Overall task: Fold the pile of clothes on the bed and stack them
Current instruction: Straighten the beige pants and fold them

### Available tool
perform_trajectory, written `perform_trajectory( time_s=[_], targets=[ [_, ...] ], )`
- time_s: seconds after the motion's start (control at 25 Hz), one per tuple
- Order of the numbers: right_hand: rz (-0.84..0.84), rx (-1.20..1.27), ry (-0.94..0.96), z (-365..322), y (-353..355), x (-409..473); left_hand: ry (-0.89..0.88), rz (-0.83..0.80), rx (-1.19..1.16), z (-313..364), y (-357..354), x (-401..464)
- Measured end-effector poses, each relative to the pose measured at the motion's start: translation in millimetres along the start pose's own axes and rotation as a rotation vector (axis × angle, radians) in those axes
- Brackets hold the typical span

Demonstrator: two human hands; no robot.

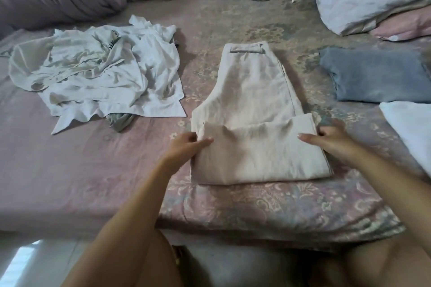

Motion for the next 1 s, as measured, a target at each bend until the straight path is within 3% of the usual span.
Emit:
perform_trajectory(
  time_s=[0.08,0.16,0.28,0.36,0.44,0.56,0.68,0.76,0.88,1.0],
  targets=[
    [0.012,0.024,0.063,-3,-4,-7,-0.044,-0.002,0.073,0,-2,-2],
    [0.139,0.062,0.155,-16,-6,-7,-0.156,0.062,-0.024,14,-3,-1],
    [0.349,0.068,0.291,-52,4,17,-0.257,0.309,-0.187,56,8,21],
    [0.438,0.058,0.315,-71,12,49,-0.277,0.372,-0.243,79,16,46],
    [0.427,0.086,0.263,-78,13,90,-0.215,0.358,-0.219,85,17,80],
    [0.162,0.15,-0.077,-46,6,123,0.134,0.24,-0.105,68,12,103],
    [0.026,-0.029,-0.22,-11,7,106,0.193,0.201,-0.115,47,12,83],
    [0.083,-0.091,-0.13,-7,2,85,0.166,0.227,-0.008,37,4,62],
    [0.293,-0.084,0.042,-13,-9,60,-0.112,0.332,-0.012,43,-11,47],
    [0.395,-0.102,-0.013,-13,-15,56,-0.119,0.428,0.122,43,-20,54]
  ],
)
Point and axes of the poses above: each hand's wrist, its own x-axis towards the middle knuckle, its own y-axis out of the back of the hand, z = x × y, the point moved 2 cm from there along x, towards the middle knuckle, and after that the axes turned 5 degrees about y, right-handed, at the moved point
